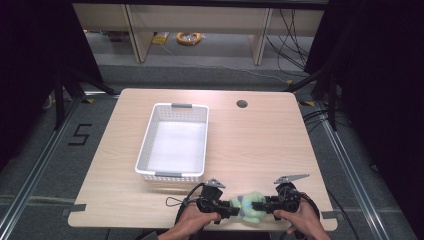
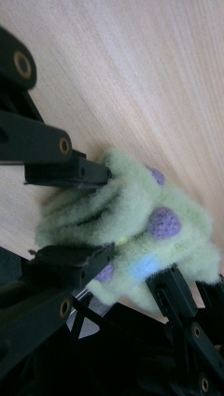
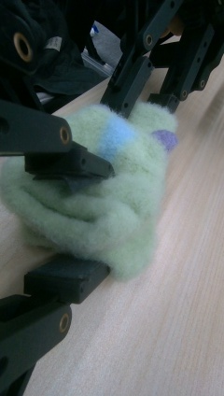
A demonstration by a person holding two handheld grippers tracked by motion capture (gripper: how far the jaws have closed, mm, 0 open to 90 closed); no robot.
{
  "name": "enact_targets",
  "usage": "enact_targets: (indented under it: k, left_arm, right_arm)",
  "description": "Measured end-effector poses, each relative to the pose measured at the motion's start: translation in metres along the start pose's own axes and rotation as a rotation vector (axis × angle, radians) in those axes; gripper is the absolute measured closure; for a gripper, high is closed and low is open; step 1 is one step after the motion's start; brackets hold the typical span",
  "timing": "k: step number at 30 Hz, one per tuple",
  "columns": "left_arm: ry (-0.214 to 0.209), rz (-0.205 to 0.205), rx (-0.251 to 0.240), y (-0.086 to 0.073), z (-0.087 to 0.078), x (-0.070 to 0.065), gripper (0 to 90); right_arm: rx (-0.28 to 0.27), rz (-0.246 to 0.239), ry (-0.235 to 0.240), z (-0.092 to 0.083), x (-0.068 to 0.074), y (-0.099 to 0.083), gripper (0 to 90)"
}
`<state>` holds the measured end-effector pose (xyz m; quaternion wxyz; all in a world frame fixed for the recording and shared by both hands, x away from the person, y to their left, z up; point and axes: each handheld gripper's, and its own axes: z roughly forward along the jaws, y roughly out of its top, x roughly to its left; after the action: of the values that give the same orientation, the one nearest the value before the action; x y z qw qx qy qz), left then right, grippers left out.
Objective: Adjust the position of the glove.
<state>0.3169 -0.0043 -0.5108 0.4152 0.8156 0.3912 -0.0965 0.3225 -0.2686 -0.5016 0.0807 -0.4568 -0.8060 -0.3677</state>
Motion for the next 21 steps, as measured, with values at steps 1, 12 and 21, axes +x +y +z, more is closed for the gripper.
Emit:
enact_targets:
  k: [1, 12, 21]
  left_arm:
    - [-0.009, 0.001, -0.015, 0.000, 0.001, -0.001, 66.4]
    - [-0.029, 0.035, -0.034, 0.001, -0.001, 0.000, 74.0]
    - [-0.053, 0.057, -0.031, 0.001, -0.011, 0.000, 74.5]
  right_arm:
    - [-0.007, -0.019, -0.001, 0.000, -0.002, 0.000, 57.2]
    - [-0.038, -0.043, 0.028, -0.002, 0.000, -0.001, 69.4]
    - [-0.038, -0.027, 0.038, -0.003, 0.007, 0.000, 71.3]
